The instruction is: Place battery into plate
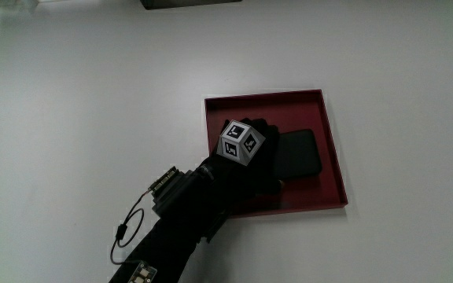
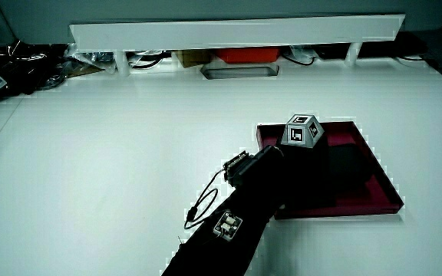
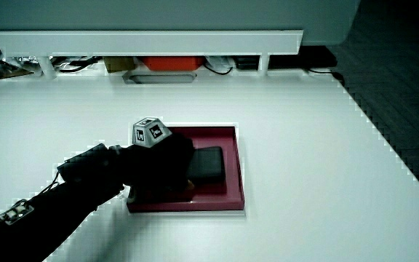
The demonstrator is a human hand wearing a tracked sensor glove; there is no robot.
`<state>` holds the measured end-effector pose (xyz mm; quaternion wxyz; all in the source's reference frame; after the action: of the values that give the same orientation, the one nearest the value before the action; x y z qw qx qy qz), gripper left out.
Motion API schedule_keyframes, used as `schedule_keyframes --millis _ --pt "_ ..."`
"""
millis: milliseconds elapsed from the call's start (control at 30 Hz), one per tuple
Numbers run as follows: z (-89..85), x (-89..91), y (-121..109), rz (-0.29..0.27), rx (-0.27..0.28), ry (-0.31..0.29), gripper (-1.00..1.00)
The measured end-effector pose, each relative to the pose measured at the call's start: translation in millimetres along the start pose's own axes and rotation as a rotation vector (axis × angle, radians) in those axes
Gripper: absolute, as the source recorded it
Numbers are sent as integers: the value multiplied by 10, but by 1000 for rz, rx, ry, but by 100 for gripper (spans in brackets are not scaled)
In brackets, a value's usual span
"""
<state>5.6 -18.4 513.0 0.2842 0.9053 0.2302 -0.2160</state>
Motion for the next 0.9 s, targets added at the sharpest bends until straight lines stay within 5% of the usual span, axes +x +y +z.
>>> schedule_keyframes --millis 400,800,900 --pt "-71 -1 44 -14 -32 20 0" --pt "-136 -54 55 4 -78 22 -60" --pt "4 -33 -15 1 -53 15 -75"
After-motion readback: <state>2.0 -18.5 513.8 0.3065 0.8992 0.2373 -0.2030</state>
